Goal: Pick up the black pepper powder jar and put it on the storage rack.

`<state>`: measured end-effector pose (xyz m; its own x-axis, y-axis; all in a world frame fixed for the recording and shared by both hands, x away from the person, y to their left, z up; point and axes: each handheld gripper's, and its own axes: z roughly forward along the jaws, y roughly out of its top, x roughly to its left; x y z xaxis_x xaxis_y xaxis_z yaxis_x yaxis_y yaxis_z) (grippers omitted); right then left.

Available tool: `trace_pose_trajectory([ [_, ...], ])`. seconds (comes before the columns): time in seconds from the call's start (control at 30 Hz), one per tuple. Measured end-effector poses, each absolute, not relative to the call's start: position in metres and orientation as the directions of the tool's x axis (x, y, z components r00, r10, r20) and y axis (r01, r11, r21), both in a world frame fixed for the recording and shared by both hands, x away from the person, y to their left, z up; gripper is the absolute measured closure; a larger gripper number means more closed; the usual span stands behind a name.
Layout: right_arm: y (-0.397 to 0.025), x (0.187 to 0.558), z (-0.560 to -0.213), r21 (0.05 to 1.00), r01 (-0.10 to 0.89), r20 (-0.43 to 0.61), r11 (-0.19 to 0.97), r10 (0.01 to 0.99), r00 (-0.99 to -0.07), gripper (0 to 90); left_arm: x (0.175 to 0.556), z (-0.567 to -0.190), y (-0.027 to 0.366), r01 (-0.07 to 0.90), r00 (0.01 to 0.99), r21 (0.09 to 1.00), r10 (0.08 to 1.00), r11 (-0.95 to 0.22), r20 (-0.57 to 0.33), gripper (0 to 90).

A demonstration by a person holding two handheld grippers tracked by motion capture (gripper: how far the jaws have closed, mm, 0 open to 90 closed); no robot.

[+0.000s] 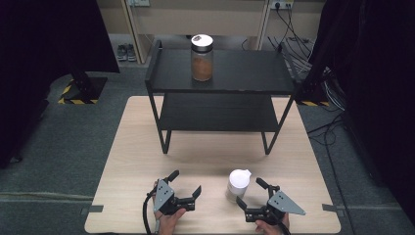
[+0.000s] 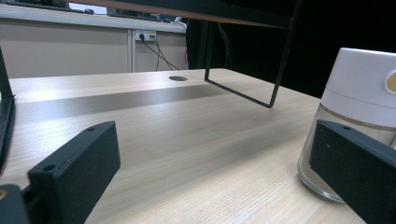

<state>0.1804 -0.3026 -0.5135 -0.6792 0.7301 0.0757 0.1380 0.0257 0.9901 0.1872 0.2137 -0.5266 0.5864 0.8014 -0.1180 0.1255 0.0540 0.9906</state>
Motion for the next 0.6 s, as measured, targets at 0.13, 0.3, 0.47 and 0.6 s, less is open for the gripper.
trace_pose_trajectory([
  [0.13, -0.301, 0.181, -0.513, 0.990, 0.137, 0.077, 0.025, 0.726, -0.683, 0.4, 0.187, -0.526, 0.213, 0.126, 0.586, 0.991, 0.802, 0.050, -0.116, 0.9],
  [0.3, -0.298, 0.184, -0.512, 0.989, 0.147, 0.088, 0.020, 0.719, -0.690, 0.4, 0.187, -0.526, 0.214, 0.127, 0.586, 0.990, 0.801, 0.052, -0.118, 0.9],
  [0.47, -0.294, 0.187, -0.512, 0.988, 0.151, 0.086, 0.029, 0.710, -0.699, 0.5, 0.187, -0.526, 0.213, 0.127, 0.587, 0.991, 0.801, 0.049, -0.115, 0.9],
  [0.6, -0.291, 0.189, -0.512, 0.988, 0.153, 0.086, 0.033, 0.704, -0.705, 0.9, 0.187, -0.527, 0.214, 0.125, 0.587, 0.991, 0.801, 0.055, -0.119, 0.9],
])
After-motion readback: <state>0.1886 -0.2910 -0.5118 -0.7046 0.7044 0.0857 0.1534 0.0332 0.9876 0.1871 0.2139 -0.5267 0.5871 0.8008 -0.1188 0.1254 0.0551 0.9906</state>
